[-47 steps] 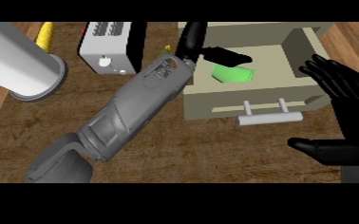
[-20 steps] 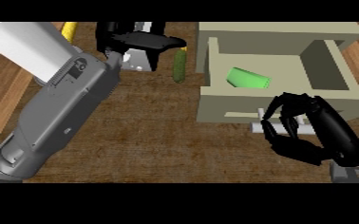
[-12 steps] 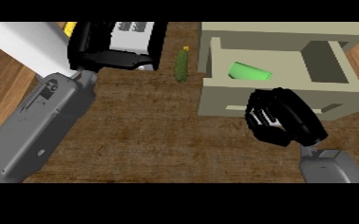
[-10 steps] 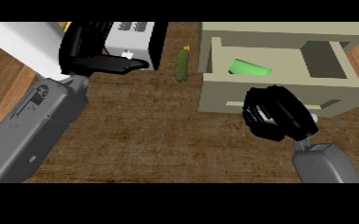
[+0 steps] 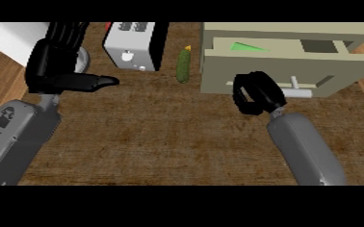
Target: Pick up the cup, place it into the drawer and close the drawer
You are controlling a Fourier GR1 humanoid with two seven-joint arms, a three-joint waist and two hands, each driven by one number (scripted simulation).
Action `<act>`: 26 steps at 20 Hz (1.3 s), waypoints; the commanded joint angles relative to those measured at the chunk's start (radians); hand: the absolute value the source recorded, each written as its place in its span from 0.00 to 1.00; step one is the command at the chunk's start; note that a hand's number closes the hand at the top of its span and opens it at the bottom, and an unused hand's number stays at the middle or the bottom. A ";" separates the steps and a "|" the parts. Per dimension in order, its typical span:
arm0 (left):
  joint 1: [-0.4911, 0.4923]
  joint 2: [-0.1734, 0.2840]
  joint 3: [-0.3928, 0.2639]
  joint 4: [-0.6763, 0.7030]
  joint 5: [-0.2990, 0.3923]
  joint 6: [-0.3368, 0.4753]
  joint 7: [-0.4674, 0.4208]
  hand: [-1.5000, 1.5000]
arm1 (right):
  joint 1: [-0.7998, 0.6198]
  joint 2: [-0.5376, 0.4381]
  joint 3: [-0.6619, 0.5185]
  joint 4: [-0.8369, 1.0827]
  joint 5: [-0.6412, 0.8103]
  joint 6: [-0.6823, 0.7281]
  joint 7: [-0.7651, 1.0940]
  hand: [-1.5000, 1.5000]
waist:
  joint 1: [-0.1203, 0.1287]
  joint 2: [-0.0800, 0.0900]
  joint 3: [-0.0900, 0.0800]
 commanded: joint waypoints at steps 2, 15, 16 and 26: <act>0.067 0.002 0.012 -0.051 -0.017 -0.014 -0.003 0.00 | -0.196 0.013 -0.091 0.346 -0.014 -0.062 -0.108 1.00 | 0.011 0.008 0.002; 0.109 0.010 0.054 -0.024 0.005 -0.157 -0.041 0.00 | -0.433 -0.098 -0.229 0.682 -0.072 -0.008 -0.176 1.00 | 0.063 0.040 0.003; 0.099 0.018 0.058 -0.021 0.005 -0.167 -0.038 0.00 | -0.431 -0.094 -0.225 0.693 -0.068 -0.012 -0.182 1.00 | 0.063 0.041 0.004; 0.125 -0.020 0.034 -0.029 -0.002 -0.181 -0.050 0.00 | -0.463 -0.155 -0.295 0.705 -0.137 0.029 -0.250 1.00 | 0.080 0.047 0.005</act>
